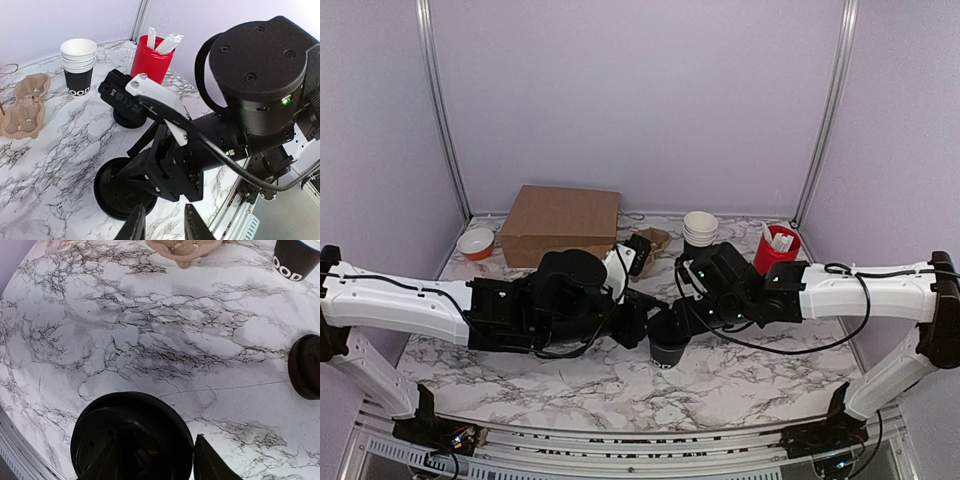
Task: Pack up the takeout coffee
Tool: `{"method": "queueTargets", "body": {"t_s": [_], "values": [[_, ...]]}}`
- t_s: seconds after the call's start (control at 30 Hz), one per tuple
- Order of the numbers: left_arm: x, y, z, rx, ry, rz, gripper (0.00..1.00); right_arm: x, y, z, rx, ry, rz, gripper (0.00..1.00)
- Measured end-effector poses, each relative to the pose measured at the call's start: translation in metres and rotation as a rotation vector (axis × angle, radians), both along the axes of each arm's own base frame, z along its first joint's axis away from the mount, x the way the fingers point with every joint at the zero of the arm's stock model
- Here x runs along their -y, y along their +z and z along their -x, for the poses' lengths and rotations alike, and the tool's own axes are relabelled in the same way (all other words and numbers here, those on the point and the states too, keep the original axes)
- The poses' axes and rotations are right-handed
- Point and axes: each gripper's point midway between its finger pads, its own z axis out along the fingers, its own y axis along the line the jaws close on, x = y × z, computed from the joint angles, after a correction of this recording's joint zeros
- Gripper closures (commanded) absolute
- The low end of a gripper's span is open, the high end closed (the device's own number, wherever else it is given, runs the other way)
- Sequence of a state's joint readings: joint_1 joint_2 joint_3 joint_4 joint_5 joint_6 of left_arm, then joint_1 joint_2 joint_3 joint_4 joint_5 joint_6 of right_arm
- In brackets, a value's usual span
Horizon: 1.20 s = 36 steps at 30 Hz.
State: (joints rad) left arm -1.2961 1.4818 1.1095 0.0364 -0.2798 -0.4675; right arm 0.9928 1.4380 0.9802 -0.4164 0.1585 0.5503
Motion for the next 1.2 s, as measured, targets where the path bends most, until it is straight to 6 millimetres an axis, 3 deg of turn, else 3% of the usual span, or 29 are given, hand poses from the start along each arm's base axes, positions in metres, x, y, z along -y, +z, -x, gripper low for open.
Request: {"method": "queueTargets", "body": {"t_s": [0.1, 0.17, 0.27, 0.3, 0.43, 0.6, 0.7, 0.8, 0.9, 1.0, 1.13, 1.2], "values": [[0.009, -0.013, -0.001, 0.028, -0.007, -0.001, 0.73, 0.0, 0.0, 0.0, 0.001, 0.001, -0.003, 0.54], [0.018, -0.043, -0.003, 0.026, -0.008, -0.052, 0.74, -0.001, 0.0, 0.0, -0.001, 0.002, -0.004, 0.54], [0.03, -0.105, -0.009, 0.017, 0.005, -0.159, 0.75, -0.003, 0.0, 0.002, -0.011, 0.011, -0.015, 0.54], [0.036, -0.106, -0.011, 0.026, 0.006, -0.148, 0.74, -0.004, 0.001, 0.002, -0.006, 0.011, -0.019, 0.54], [0.035, -0.1, -0.008, 0.031, 0.01, -0.124, 0.74, -0.005, 0.001, 0.003, -0.009, 0.014, -0.024, 0.54], [0.018, -0.084, -0.004, 0.046, 0.015, -0.148, 0.72, -0.004, -0.001, 0.004, -0.015, 0.015, -0.019, 0.53], [0.01, -0.051, -0.003, 0.078, 0.015, -0.114, 0.71, -0.004, -0.001, 0.004, -0.015, 0.013, -0.02, 0.53], [0.008, -0.003, -0.003, 0.118, 0.02, -0.028, 0.71, -0.004, -0.001, 0.004, -0.015, 0.013, -0.021, 0.53], [0.01, 0.013, -0.004, 0.133, 0.021, 0.01, 0.71, -0.004, -0.001, 0.004, -0.016, 0.013, -0.021, 0.53], [0.018, -0.015, -0.005, 0.118, 0.016, -0.029, 0.72, -0.004, -0.001, 0.004, -0.015, 0.013, -0.022, 0.53], [0.031, -0.109, -0.006, 0.065, 0.013, -0.193, 0.72, -0.005, -0.001, 0.005, -0.021, 0.018, -0.027, 0.53], [0.04, -0.102, -0.006, 0.068, 0.014, -0.151, 0.71, -0.004, 0.0, 0.003, -0.017, 0.009, -0.028, 0.53]]}}
